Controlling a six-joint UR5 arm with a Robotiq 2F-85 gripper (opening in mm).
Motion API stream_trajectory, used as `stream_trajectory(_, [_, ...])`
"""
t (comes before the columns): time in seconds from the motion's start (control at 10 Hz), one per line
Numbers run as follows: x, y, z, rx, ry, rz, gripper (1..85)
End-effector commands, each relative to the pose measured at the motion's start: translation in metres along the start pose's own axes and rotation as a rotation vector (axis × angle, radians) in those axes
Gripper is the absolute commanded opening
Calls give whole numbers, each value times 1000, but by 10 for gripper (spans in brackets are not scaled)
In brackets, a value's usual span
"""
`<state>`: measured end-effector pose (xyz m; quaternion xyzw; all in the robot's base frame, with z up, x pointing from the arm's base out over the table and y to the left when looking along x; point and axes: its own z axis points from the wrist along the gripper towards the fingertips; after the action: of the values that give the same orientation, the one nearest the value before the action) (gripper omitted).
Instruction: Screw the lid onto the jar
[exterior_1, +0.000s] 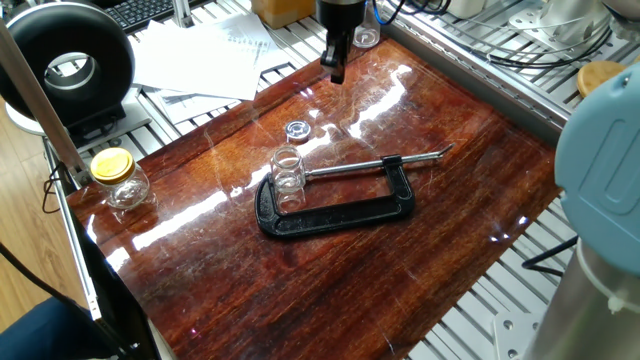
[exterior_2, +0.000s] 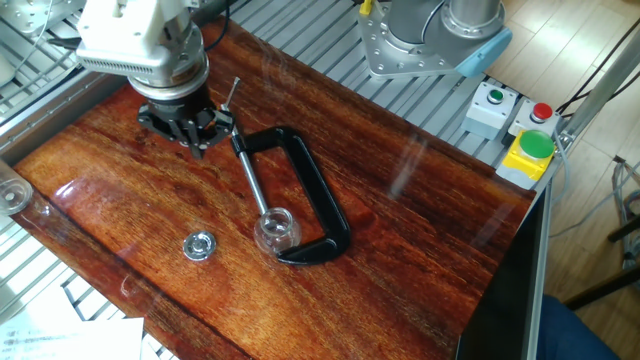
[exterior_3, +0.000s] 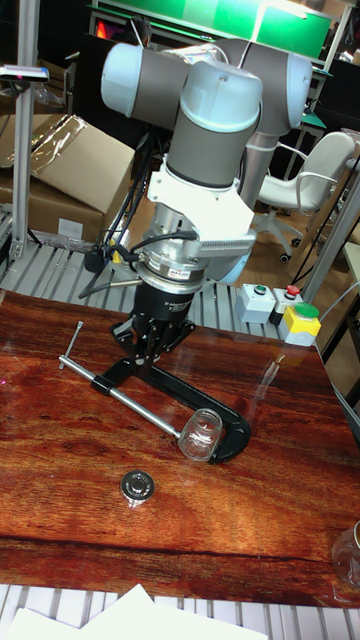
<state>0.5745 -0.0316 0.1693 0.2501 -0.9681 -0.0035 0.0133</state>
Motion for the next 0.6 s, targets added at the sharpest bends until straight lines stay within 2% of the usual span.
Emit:
stream_trajectory(0.0, [-3, 23, -2, -90, -9, 100, 13])
stream_trajectory(0.2, [1, 9, -1, -35, 6, 154, 13])
stream_trajectory(0.4, [-1, 5, -1, -21, -2, 155, 13])
stream_trajectory(0.5, [-4, 4, -1, -18, -16, 112, 13])
